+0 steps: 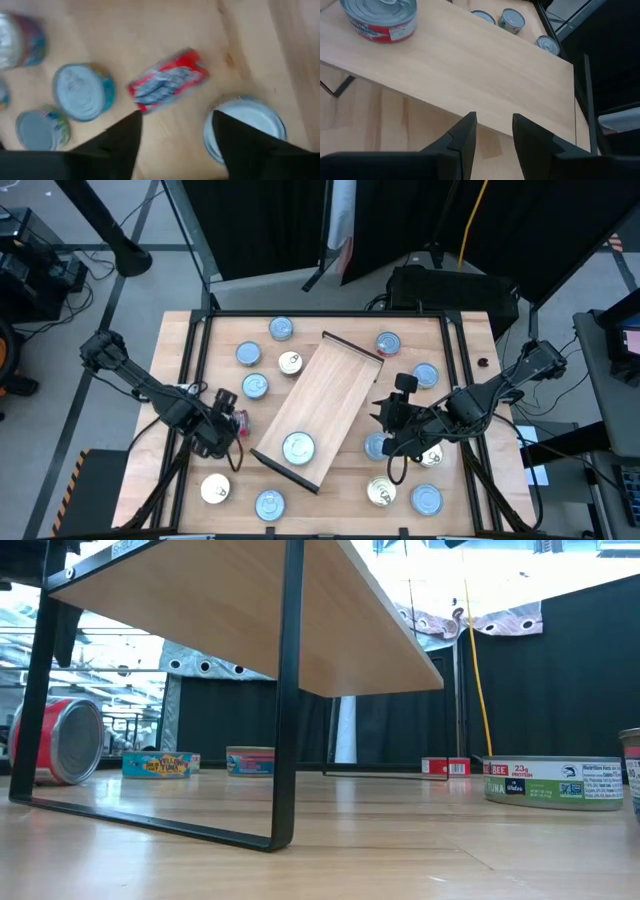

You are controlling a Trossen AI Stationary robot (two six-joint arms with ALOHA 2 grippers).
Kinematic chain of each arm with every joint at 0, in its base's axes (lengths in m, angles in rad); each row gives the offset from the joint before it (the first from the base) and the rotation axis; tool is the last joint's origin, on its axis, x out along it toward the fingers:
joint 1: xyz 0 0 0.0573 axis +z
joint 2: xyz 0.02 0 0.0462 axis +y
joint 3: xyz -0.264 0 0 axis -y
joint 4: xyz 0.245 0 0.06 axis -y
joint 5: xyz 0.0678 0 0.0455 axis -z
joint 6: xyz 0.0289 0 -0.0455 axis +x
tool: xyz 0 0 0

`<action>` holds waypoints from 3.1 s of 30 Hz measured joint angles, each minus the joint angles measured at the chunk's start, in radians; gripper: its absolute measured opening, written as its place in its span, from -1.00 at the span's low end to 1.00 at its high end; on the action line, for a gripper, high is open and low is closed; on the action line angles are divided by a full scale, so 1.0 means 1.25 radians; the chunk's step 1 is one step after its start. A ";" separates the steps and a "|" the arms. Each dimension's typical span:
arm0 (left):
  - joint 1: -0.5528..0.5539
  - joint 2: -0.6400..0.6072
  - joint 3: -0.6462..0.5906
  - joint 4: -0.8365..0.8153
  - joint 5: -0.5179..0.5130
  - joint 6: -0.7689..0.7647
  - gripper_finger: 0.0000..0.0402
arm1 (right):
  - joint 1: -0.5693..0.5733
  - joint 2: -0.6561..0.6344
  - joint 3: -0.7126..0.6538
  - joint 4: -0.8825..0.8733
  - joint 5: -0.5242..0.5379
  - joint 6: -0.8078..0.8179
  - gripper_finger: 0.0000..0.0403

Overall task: Stack canned seafood by type on shelf
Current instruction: Stack the red tuna can on top of the other red tuna can on the shelf

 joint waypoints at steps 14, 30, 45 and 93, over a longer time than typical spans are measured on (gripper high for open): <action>-0.069 0.166 -0.001 0.054 -0.111 0.263 0.58 | 0.000 0.000 0.000 0.039 -0.018 -0.038 -0.42; -0.048 0.208 -0.001 0.115 -0.083 0.450 0.23 | 0.000 0.000 0.000 0.038 -0.026 -0.041 -0.42; -0.010 0.208 -0.040 0.110 -0.068 0.365 -0.47 | 0.000 0.000 0.000 0.043 -0.034 -0.041 -0.42; 0.125 -0.102 -0.139 0.059 0.023 -0.469 0.56 | 0.011 -0.001 0.000 0.043 -0.057 -0.067 -0.42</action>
